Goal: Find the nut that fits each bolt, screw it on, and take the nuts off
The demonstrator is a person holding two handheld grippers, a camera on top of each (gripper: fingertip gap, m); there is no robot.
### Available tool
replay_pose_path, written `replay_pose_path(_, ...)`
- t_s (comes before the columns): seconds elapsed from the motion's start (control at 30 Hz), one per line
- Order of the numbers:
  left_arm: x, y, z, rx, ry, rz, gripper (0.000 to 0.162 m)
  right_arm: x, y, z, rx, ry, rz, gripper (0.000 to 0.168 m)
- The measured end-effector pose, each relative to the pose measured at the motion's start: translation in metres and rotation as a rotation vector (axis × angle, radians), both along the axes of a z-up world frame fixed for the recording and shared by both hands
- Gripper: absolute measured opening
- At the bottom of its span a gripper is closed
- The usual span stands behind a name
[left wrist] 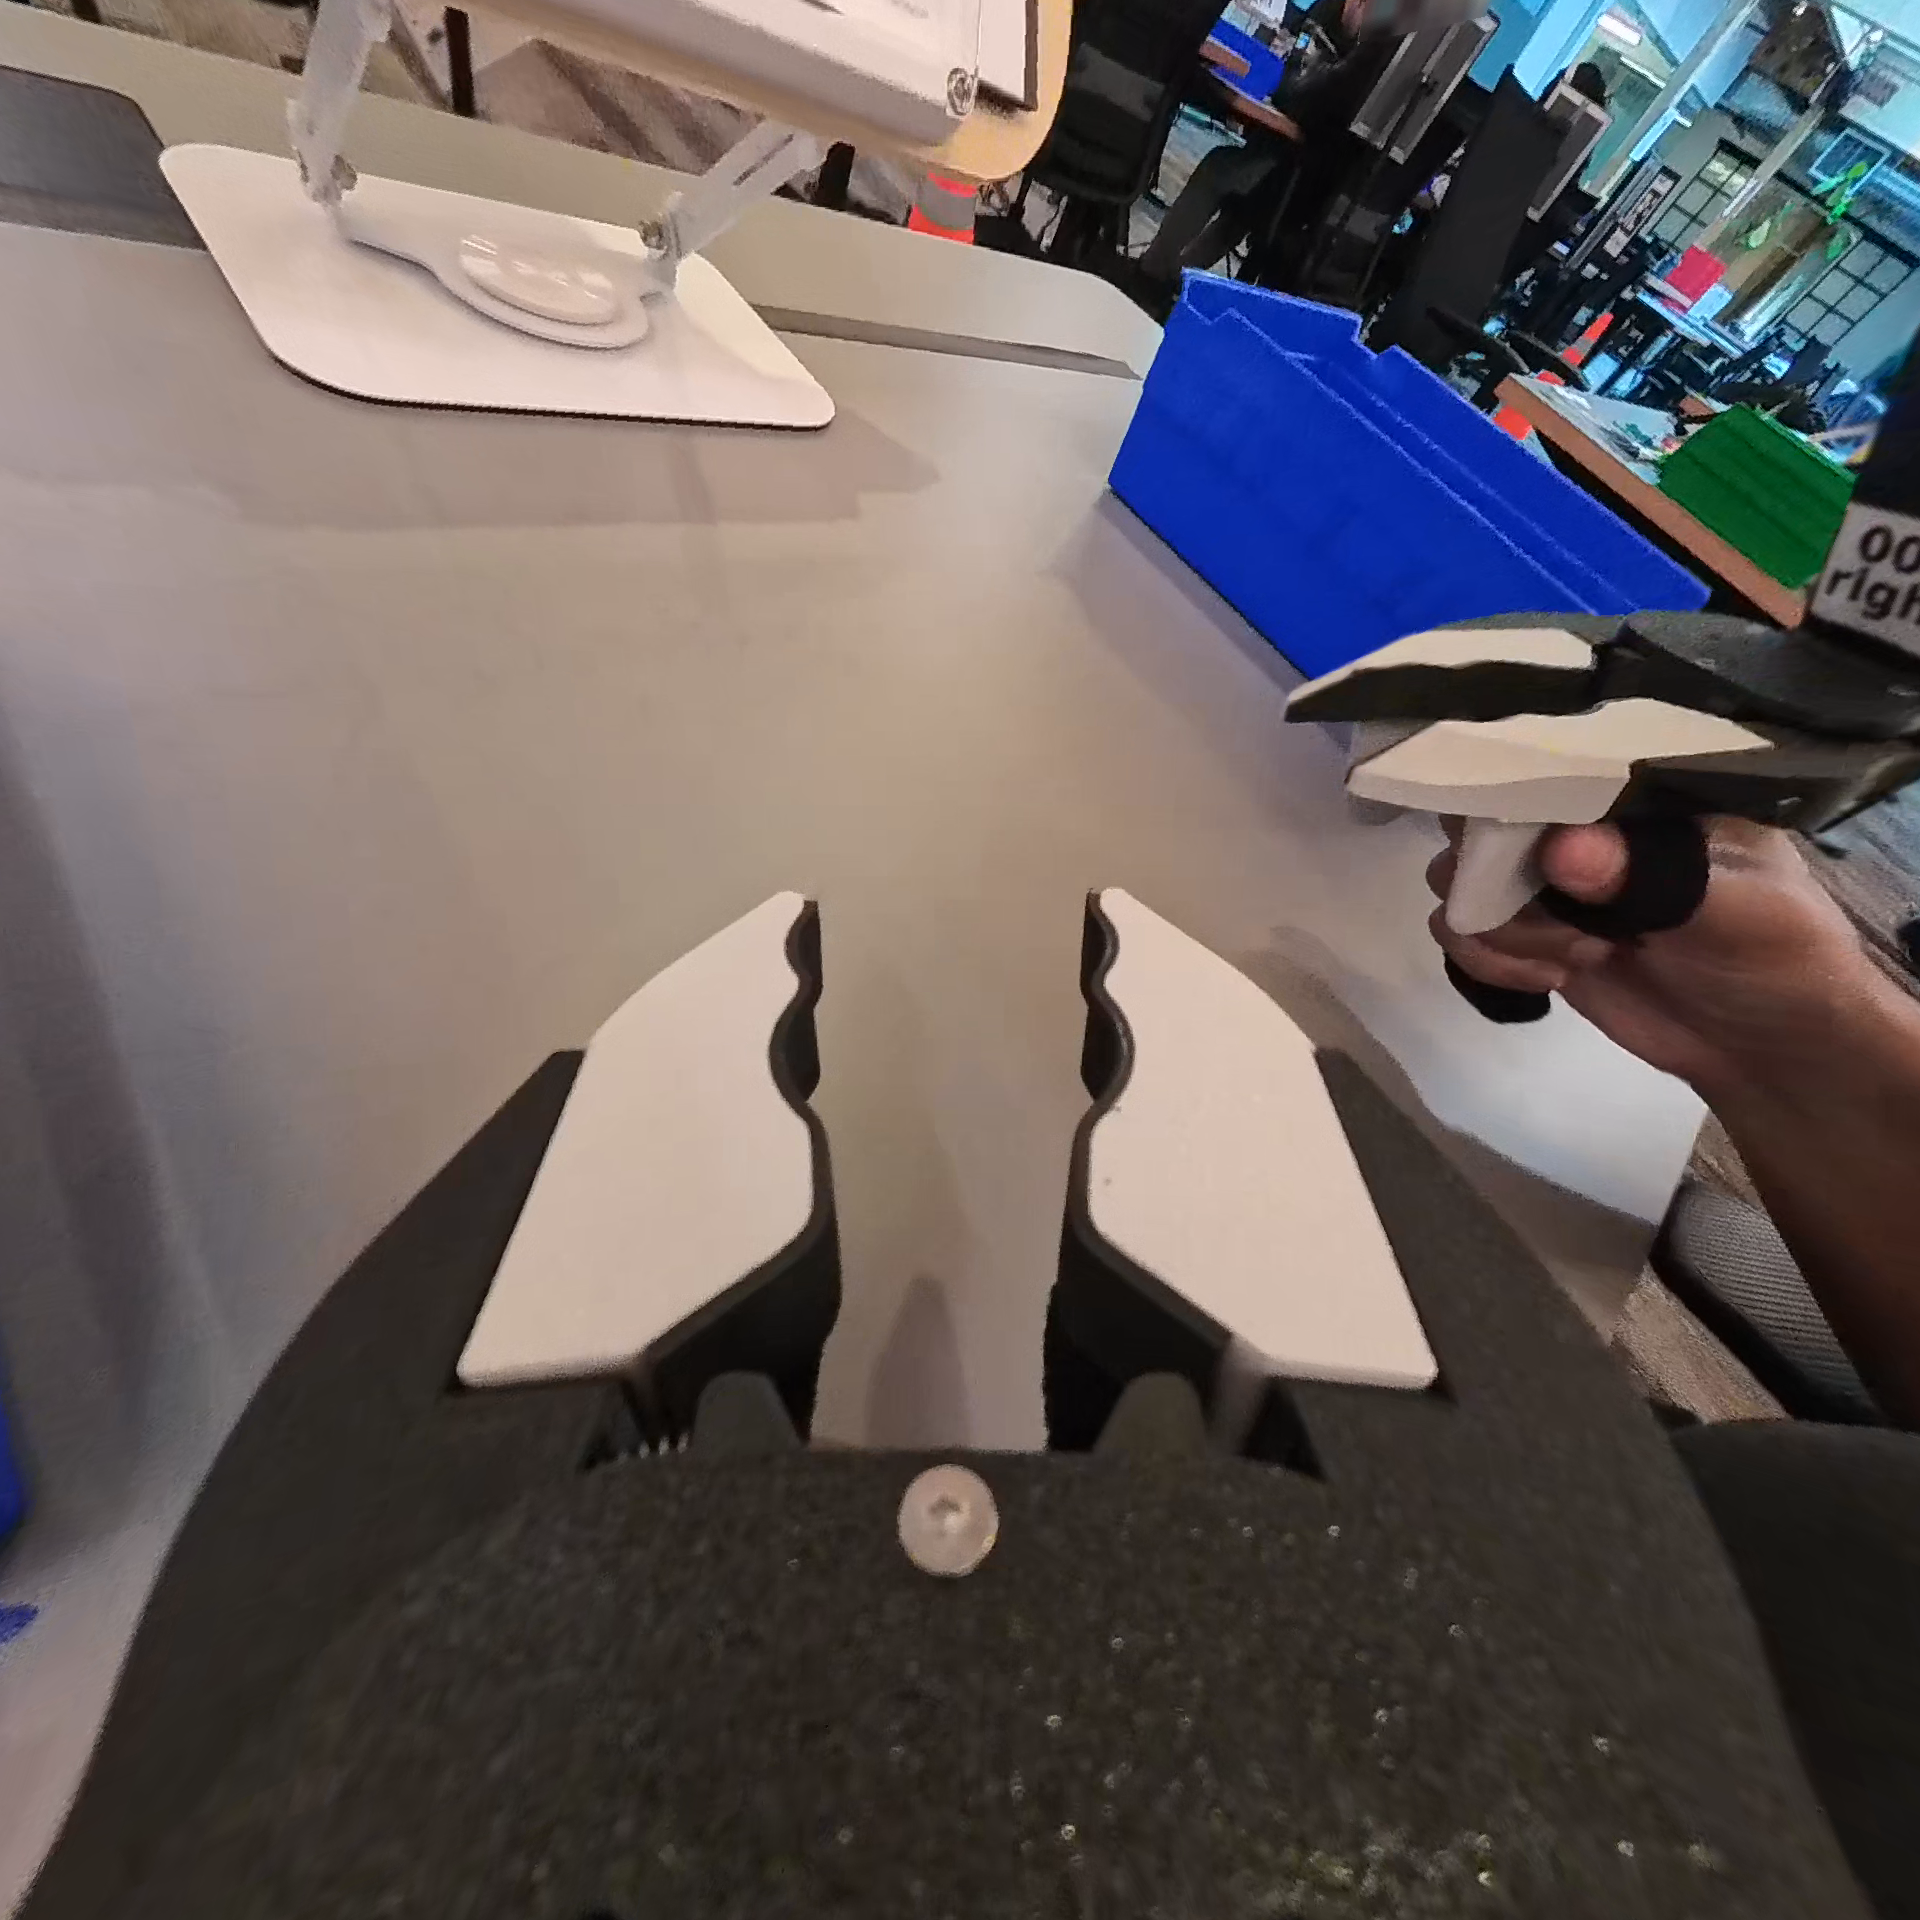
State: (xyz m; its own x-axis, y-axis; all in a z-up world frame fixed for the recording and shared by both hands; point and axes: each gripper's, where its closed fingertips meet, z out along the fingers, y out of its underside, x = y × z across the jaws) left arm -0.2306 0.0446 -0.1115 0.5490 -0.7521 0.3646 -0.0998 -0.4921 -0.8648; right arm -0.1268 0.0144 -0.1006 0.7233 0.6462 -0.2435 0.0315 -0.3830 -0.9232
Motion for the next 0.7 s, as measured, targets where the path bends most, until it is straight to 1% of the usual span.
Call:
replay_pose_path(0.33,0.005,-0.012,0.004,0.0,-0.036,-0.073,0.047,-0.002,0.003,-0.008,-0.02,-0.037,0.002,0.027)
replay_pose_path(0.53,0.005,-0.012,0.004,-0.012,-0.046,-0.079,0.046,0.001,0.005,-0.01,-0.036,-0.017,0.004,0.027)
replay_pose_path(0.7,0.006,-0.013,0.004,-0.006,-0.038,-0.089,0.044,0.0,0.007,-0.009,-0.028,-0.037,0.011,0.026)
